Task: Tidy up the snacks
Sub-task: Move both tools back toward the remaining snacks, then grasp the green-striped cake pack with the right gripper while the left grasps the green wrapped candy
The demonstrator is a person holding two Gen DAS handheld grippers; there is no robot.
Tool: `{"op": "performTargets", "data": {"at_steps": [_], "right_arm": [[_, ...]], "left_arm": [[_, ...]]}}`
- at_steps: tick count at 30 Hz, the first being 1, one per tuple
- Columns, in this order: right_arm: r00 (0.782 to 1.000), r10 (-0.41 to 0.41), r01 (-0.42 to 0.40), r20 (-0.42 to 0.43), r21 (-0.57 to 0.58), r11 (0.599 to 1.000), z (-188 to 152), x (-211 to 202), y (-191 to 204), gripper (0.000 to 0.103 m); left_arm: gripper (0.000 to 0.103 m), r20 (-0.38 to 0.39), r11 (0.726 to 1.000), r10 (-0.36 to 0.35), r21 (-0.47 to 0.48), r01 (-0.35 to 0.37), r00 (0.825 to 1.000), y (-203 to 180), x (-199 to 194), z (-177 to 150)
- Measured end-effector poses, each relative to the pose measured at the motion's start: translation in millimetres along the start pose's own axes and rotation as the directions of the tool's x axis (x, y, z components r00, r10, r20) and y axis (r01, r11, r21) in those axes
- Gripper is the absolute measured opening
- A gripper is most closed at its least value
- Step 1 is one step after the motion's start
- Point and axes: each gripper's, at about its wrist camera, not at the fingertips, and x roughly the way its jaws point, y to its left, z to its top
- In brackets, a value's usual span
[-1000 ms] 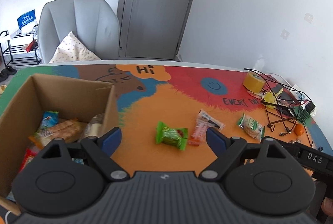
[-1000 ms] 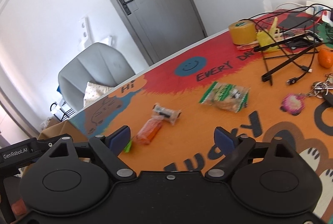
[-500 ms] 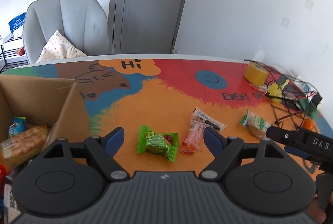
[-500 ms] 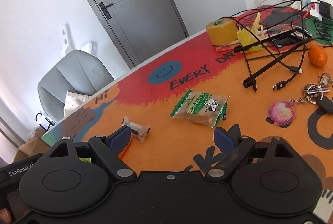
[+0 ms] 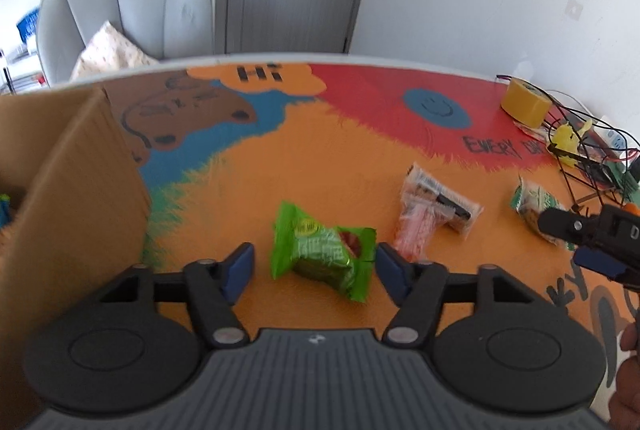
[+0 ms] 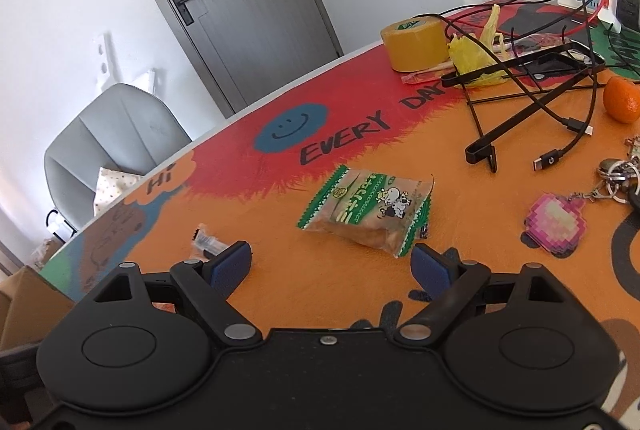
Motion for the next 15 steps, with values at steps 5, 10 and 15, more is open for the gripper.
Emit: {"op": "performTargets", "data": {"at_steps": [5, 10, 15], "right_arm": [[0.999, -0.032, 0.032, 0.007, -0.014, 0.999, 4.7, 12.1, 3.2, 0.088], [0.996, -0.092, 0.093, 0.017, -0.039, 0.995, 9.6, 23.6, 7.6, 0.089], [0.988, -0.151, 0.152, 0.025, -0.064, 0.986, 15.0, 36.0, 11.5, 0.1]], "left_arm": [[0.035, 0.017, 1.0, -0.002, -0.005, 0.002, 1.0, 1.3, 2.7, 2.3], [0.035, 0.039, 0.999, 0.002, -0.039, -0.001, 0.999, 6.0, 1.0, 6.2], [0.035, 0.049, 0.998, 0.001, -0.059, 0.002, 0.999, 10.7, 1.2, 12.1]]}}
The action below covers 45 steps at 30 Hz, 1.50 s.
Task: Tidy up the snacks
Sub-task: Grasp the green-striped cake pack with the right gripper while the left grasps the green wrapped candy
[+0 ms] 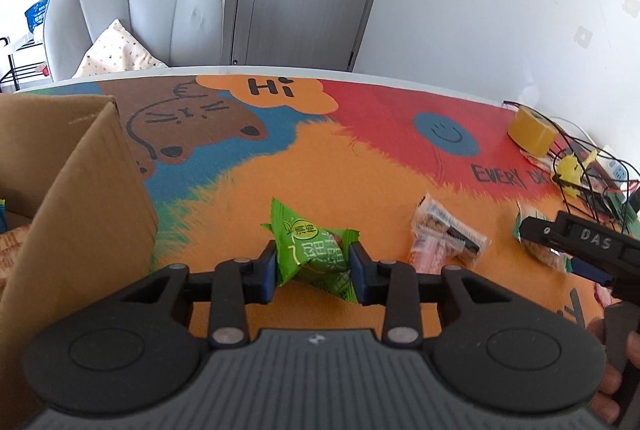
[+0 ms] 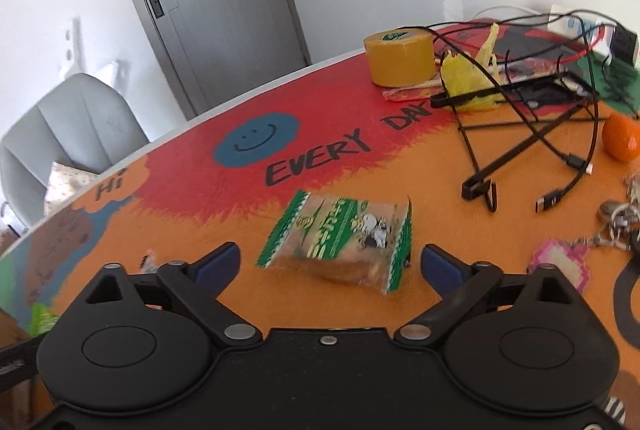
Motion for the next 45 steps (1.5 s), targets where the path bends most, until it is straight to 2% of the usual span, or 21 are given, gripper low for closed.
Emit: {"op": "performTargets", "data": {"at_steps": [11, 15, 18, 23, 25, 33, 42, 45], "right_arm": [[0.993, -0.12, 0.12, 0.005, -0.074, 0.99, 2.2, 24.5, 26.0, 0.102], [0.984, -0.179, 0.18, 0.02, -0.114, 0.977, 1.7, 26.7, 30.8, 0.085], [0.983, -0.181, 0.181, 0.015, -0.12, 0.976, 2.0, 22.1, 27.3, 0.073], [0.99, -0.137, 0.138, 0.015, -0.113, 0.984, -2.9, 7.1, 19.2, 0.063], [0.993, -0.12, 0.122, 0.024, -0.111, 0.986, -4.4, -2.1, 17.9, 0.055], [0.999, -0.037, 0.037, -0.009, -0.057, 0.998, -16.6, -29.4, 9.3, 0.054], [0.999, 0.034, -0.032, 0.027, -0.062, 0.998, -26.2, -69.9, 16.1, 0.054], [0.996, 0.086, -0.085, 0.027, -0.052, 0.995, -24.5, -84.7, 20.1, 0.054]], "left_arm": [[0.035, 0.014, 0.999, 0.027, -0.034, -0.027, 1.0, 7.1, 7.9, 5.4], [0.035, 0.007, 0.999, 0.023, -0.032, -0.023, 1.0, 7.1, 8.4, 4.7], [0.035, 0.011, 1.0, 0.02, -0.021, -0.02, 1.0, 5.0, 4.6, 3.5], [0.035, 0.02, 1.0, 0.007, -0.011, -0.007, 1.0, 2.8, -5.7, 1.8], [0.035, 0.022, 1.0, 0.0, -0.007, 0.0, 1.0, 2.0, -11.0, 1.3], [0.035, 0.046, 1.0, -0.02, 0.008, 0.019, 0.999, -0.1, -35.7, -5.1], [0.035, 0.073, 0.999, -0.036, 0.035, 0.034, 0.997, -2.3, -66.0, -7.6], [0.035, 0.087, 0.998, -0.04, 0.049, 0.036, 0.995, -3.4, -80.0, -6.7]]}}
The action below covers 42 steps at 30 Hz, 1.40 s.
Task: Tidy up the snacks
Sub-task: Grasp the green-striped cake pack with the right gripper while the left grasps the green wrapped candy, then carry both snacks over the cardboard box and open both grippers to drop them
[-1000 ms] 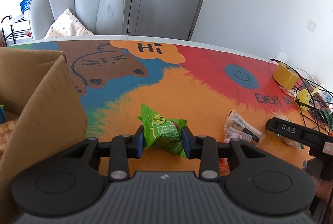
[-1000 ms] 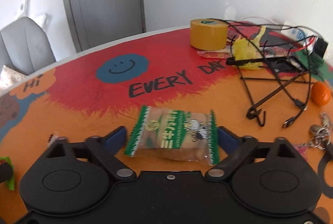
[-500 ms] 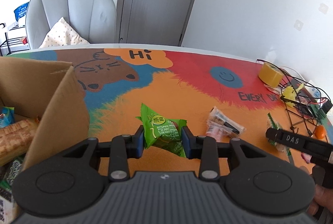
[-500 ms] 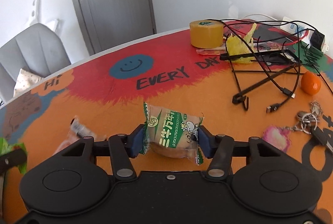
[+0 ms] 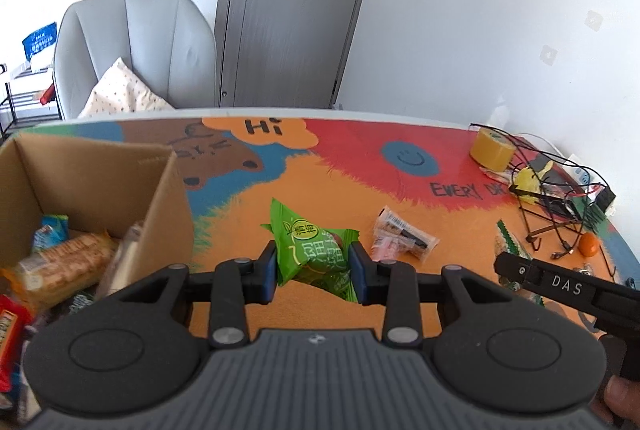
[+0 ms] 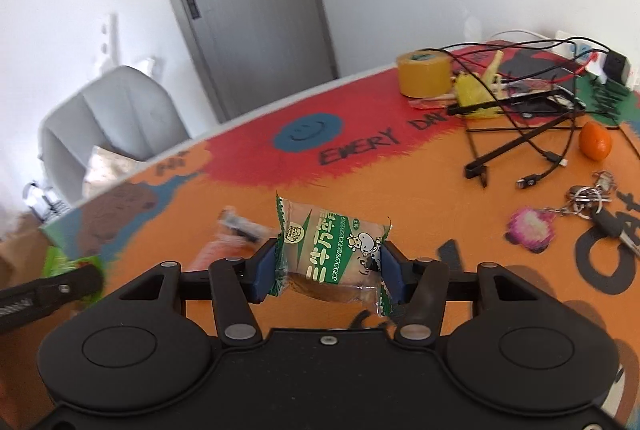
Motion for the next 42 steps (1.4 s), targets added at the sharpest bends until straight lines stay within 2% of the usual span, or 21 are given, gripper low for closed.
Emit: {"op": "performTargets", "data": {"at_steps": [11, 22, 31, 42], "right_arm": [[0.993, 0.109, -0.107, 0.039, -0.056, 0.993, 5.8, -39.8, 31.4, 0.054], [0.972, 0.229, -0.222, 0.045, -0.116, 0.968, 7.8, -50.3, 75.6, 0.054], [0.951, 0.307, -0.298, 0.033, -0.158, 0.941, 8.5, -52.5, 109.9, 0.054], [0.929, 0.369, -0.36, 0.009, -0.206, 0.91, 5.0, -56.6, 146.6, 0.054]], "left_arm": [[0.035, 0.04, 1.0, 0.016, -0.006, -0.016, 0.999, 17.7, -49.6, 8.4], [0.035, 0.074, 0.994, 0.1, -0.057, -0.095, 0.992, 61.4, -84.1, 15.8], [0.035, 0.069, 0.981, 0.17, -0.104, -0.162, 0.983, 100.3, -104.5, 17.3], [0.038, 0.034, 0.975, 0.177, -0.139, -0.171, 0.984, 128.5, -117.2, 10.9]]}}
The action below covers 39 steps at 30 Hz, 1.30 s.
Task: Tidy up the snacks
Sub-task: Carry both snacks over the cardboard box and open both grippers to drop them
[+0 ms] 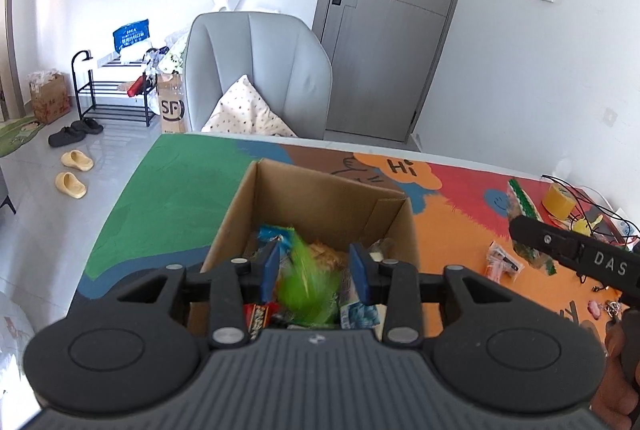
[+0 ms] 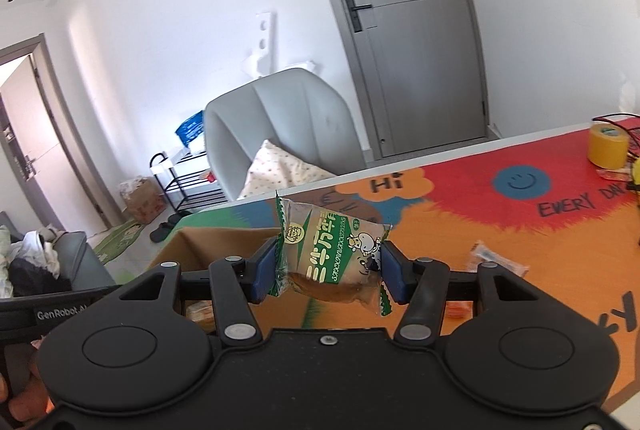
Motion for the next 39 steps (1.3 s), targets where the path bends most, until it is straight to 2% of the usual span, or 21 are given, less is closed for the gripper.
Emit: {"op": "performTargets", "data": {"at_steps": [9, 14, 18, 20, 21, 22, 23, 29, 33, 39], "right_arm": [[0.997, 0.073, -0.074, -0.021, -0.038, 0.997, -0.7, 7.9, 31.9, 0.054], [0.994, 0.101, -0.103, -0.041, -0.053, 0.993, -0.8, 16.4, 47.3, 0.054], [0.991, 0.123, -0.127, -0.057, -0.06, 0.99, -1.7, 24.0, 61.3, 0.055], [0.986, 0.157, -0.16, -0.058, -0.046, 0.986, -1.8, 27.0, 66.3, 0.059], [0.982, 0.18, -0.182, -0.053, -0.038, 0.983, -1.9, 28.2, 68.1, 0.064], [0.979, 0.197, -0.198, -0.048, -0.04, 0.979, -2.2, 29.7, 70.2, 0.073], [0.978, 0.201, -0.203, -0.055, -0.043, 0.978, -2.6, 31.5, 72.0, 0.076], [0.986, 0.15, -0.153, -0.071, -0.032, 0.988, -3.9, 31.3, 63.1, 0.076], [0.992, 0.109, -0.11, -0.069, -0.015, 0.994, -4.7, 24.7, 49.8, 0.077], [0.996, 0.057, -0.057, -0.073, -0.004, 0.998, -8.0, 14.2, 31.4, 0.084]], "left_arm": [[0.048, -0.002, 0.999, 0.029, -0.036, -0.029, 1.0, 26.4, -3.5, -1.4], [0.064, 0.015, 0.997, 0.048, -0.064, -0.047, 0.999, 44.5, -5.9, -0.3], [0.068, 0.015, 0.995, 0.061, -0.084, -0.059, 0.998, 57.7, -5.2, 0.3], [0.074, 0.018, 0.993, 0.068, -0.093, -0.067, 0.997, 65.2, -5.4, 0.7], [0.074, 0.019, 0.993, 0.073, -0.098, -0.071, 0.997, 68.3, -5.0, 0.4], [0.076, 0.019, 0.992, 0.078, -0.104, -0.075, 0.997, 70.8, -5.2, 0.5], [0.077, 0.019, 0.991, 0.081, -0.11, -0.079, 0.997, 73.5, -5.1, 0.2], [0.085, 0.029, 0.989, 0.089, -0.123, -0.085, 0.996, 78.0, -1.0, 0.6], [0.086, 0.02, 0.991, 0.064, -0.122, -0.061, 0.998, 69.5, 3.3, 0.3], [0.088, 0.016, 0.996, 0.019, -0.087, -0.018, 1.0, 53.2, 6.8, -0.7]]}}
